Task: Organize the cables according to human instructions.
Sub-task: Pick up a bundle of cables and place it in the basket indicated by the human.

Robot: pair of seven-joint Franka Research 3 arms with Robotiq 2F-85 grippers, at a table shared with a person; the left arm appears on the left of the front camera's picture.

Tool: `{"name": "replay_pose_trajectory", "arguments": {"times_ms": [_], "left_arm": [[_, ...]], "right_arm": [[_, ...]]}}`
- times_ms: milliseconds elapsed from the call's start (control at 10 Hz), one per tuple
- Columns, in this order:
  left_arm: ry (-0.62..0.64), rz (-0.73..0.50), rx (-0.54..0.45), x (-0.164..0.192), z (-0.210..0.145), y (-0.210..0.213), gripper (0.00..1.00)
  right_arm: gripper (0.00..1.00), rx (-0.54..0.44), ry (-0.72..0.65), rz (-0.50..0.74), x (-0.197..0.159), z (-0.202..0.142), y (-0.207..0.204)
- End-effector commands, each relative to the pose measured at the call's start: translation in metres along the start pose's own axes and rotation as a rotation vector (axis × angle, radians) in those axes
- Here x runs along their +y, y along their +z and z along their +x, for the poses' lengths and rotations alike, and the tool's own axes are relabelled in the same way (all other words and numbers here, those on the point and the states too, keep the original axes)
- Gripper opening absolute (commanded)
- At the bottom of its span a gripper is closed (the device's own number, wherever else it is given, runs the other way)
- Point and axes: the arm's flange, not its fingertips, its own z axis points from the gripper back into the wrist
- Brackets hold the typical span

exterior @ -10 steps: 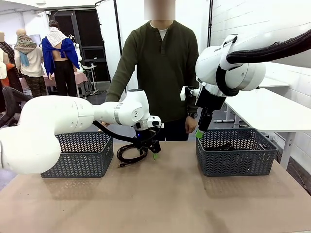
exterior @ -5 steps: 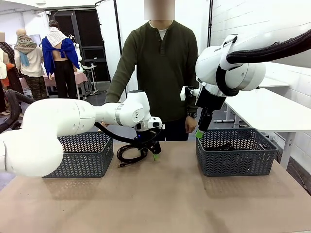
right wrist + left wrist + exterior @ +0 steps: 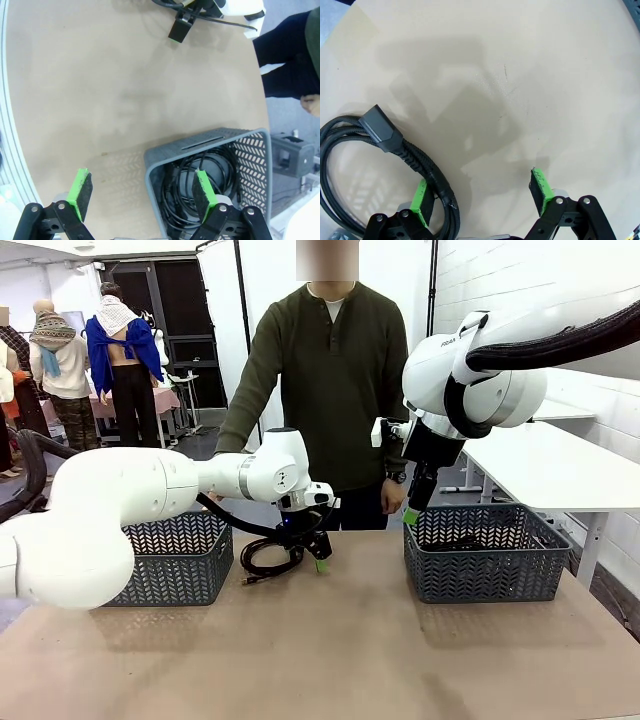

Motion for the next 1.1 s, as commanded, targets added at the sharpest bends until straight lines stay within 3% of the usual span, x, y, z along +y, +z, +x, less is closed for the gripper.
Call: {"name": "replay_pose_trajectory", "arguments": {"times_ms": [0, 400, 500, 1000], "left_arm": [[-0.008, 0.020, 0.034, 0.003, 0.023, 0.002, 0.88], [0.030, 0.024, 0.036, 0.005, 0.021, 0.002, 0.08], [0.033, 0.025, 0.034, 0.005, 0.021, 0.003, 0.00], [0.053, 0.055, 0.056, -0.002, 0.019, 0.014, 0.00]], "right_arm": [[1.00, 0.001, -0.006, -0.004, 0.000, 0.001, 0.000], [1.00, 0.001, -0.006, -0.004, 0.000, 0.001, 0.000], [1.00, 0.001, -0.006, -0.004, 0.000, 0.001, 0.000], [1.00, 0.001, -0.006, -0.004, 0.000, 0.001, 0.000]]}}
